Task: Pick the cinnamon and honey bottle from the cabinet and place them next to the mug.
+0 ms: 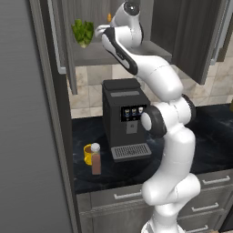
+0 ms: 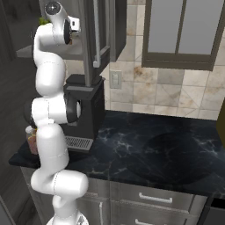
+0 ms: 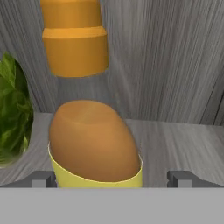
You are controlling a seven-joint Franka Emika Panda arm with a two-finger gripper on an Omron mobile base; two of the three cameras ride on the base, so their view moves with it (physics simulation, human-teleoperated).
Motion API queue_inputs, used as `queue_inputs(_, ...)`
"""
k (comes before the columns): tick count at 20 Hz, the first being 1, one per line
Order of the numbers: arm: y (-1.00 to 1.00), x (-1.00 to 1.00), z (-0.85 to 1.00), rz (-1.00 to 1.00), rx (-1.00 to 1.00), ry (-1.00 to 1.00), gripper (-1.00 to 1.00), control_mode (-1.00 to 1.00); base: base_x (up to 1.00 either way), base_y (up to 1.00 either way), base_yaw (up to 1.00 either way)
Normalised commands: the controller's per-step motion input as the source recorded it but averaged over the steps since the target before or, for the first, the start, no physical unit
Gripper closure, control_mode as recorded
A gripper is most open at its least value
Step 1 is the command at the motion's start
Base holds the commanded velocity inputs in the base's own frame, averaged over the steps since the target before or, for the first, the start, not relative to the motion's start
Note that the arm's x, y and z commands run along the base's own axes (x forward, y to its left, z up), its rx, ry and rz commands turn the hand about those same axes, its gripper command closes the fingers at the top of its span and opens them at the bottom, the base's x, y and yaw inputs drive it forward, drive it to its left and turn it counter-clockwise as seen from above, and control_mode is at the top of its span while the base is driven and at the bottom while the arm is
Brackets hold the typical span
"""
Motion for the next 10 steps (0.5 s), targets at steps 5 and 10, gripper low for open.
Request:
queue_inputs(5, 0.12, 0.02, 0.0, 0.0, 0.0, 0.03, -1.0, -1.0, 0.0, 0.0, 0.0)
queue_inputs(10, 0.04, 0.0, 0.0, 0.0, 0.0, 0.02, -1.0, -1.0, 0.0, 0.0, 0.0)
